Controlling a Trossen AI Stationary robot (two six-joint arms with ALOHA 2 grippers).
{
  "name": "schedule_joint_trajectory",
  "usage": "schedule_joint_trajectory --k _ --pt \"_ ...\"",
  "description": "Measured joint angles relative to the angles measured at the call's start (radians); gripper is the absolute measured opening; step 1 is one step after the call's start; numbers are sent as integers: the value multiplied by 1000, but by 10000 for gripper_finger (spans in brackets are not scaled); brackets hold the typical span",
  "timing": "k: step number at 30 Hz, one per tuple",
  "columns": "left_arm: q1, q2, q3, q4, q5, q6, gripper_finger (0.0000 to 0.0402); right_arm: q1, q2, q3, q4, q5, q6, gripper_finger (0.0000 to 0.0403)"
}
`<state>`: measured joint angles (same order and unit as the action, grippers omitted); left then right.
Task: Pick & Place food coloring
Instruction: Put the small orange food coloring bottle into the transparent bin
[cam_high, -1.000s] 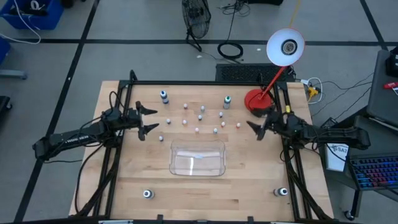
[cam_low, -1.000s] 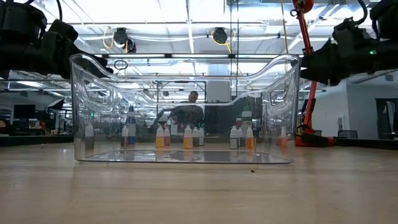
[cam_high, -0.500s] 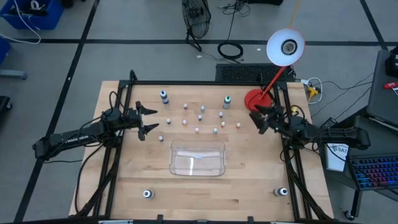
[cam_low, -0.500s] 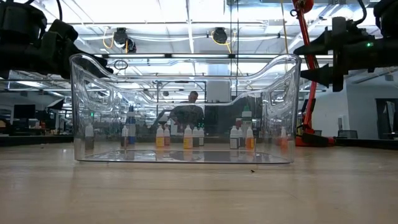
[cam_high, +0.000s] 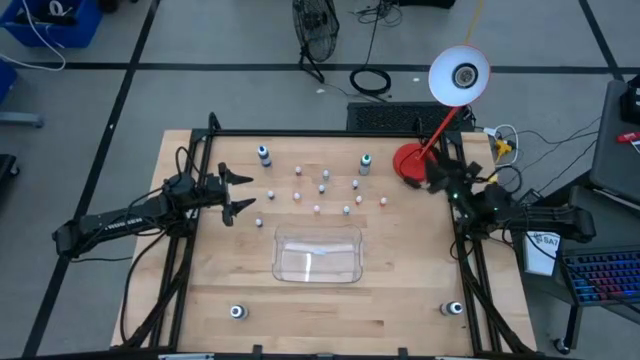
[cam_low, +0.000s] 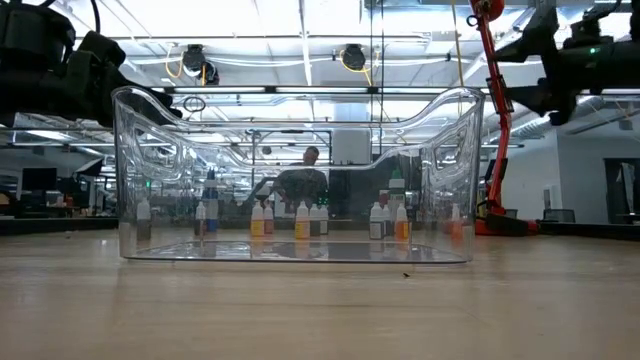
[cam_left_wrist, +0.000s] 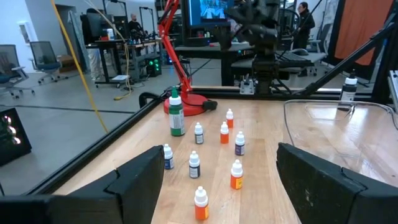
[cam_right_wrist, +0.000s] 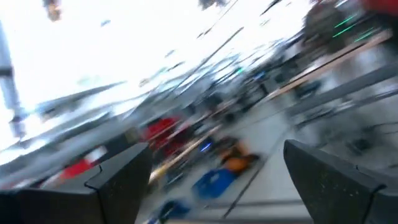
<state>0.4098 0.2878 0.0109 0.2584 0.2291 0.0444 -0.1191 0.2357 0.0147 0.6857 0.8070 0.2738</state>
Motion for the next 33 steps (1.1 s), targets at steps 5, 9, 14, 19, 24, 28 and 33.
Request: schedule_joint_trajectory --k 5,9,14,19,24,28,33 --pt "0 0 0 0 0 0 305 -4 1 0 -70 113 -85 350" --pt "0 0 0 0 0 0 305 -4 10 0 -201 134 2 350" --pt "0 0 0 0 0 0 305 -4 48 0 -228 136 21 350" --pt "0 0 0 0 0 0 305 -4 96 0 -263 137 37 350" --pt "0 0 0 0 0 0 305 -4 146 0 -281 87 112 350" --pt "0 0 0 0 0 0 305 -4 190 0 -283 -40 195 350" --pt "0 0 0 0 0 0 305 -6 212 0 -209 -52 171 350"
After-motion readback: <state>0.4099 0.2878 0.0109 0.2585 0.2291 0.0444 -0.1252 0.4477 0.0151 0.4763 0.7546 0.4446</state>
